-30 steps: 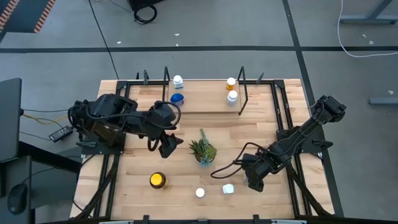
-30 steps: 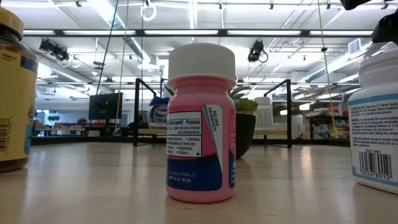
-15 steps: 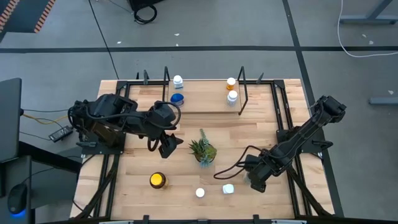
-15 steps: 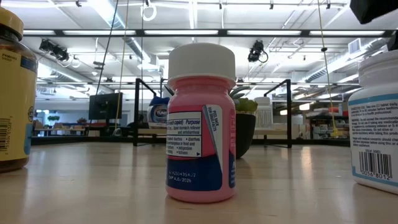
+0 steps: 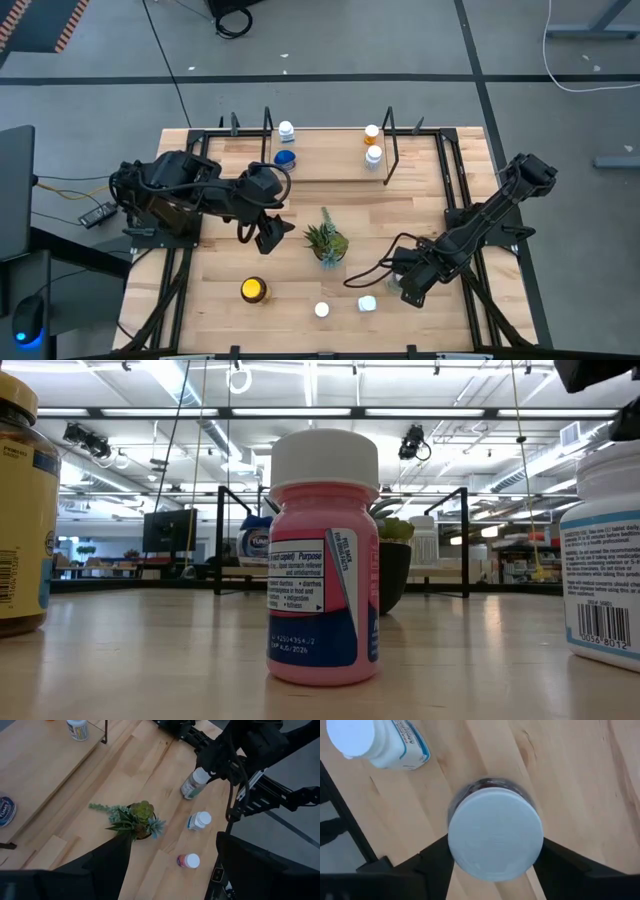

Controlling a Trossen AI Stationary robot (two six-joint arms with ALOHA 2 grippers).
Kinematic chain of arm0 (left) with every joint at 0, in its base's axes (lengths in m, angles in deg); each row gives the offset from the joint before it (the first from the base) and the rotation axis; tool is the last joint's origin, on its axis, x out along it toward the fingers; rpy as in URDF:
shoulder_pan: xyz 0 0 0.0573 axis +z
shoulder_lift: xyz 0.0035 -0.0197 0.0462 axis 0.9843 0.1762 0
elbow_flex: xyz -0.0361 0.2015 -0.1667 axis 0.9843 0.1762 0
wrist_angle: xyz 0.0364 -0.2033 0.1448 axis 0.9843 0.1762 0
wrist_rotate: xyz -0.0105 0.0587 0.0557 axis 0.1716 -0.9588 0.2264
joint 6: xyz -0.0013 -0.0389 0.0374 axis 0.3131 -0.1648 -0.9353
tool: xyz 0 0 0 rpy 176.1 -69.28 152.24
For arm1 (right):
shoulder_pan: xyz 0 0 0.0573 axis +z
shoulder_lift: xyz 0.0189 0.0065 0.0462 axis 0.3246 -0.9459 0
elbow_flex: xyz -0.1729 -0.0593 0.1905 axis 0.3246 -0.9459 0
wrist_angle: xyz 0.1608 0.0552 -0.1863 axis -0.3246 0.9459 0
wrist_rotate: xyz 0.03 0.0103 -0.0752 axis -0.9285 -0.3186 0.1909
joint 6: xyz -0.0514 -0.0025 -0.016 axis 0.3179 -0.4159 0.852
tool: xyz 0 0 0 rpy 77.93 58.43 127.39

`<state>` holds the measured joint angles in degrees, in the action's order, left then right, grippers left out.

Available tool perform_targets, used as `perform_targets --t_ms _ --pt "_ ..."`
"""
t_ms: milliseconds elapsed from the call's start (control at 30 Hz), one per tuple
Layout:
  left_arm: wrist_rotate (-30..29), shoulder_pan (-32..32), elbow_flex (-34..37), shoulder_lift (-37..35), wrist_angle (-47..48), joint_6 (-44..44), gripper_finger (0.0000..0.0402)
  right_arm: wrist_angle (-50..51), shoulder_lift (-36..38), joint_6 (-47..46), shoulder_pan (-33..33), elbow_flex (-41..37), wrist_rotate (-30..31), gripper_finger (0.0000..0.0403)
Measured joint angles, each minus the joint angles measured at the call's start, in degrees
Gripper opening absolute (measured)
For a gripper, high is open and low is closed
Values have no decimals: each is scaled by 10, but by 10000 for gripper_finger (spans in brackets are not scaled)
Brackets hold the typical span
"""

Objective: Pick and place medicine bottles onto shelf by color
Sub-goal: Put the light green pill bottle on the shelf

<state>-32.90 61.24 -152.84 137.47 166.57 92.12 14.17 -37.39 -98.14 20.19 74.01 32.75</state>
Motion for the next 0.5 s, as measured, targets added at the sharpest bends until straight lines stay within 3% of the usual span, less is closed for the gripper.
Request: perform_targets --t_ms 200,500 --pt "0 0 0 0 0 -5 298 2 -3 28 -26 28 13 237" --pt "-1 8 0 0 16 -59 298 45 -3 141 -137 84 3 236"
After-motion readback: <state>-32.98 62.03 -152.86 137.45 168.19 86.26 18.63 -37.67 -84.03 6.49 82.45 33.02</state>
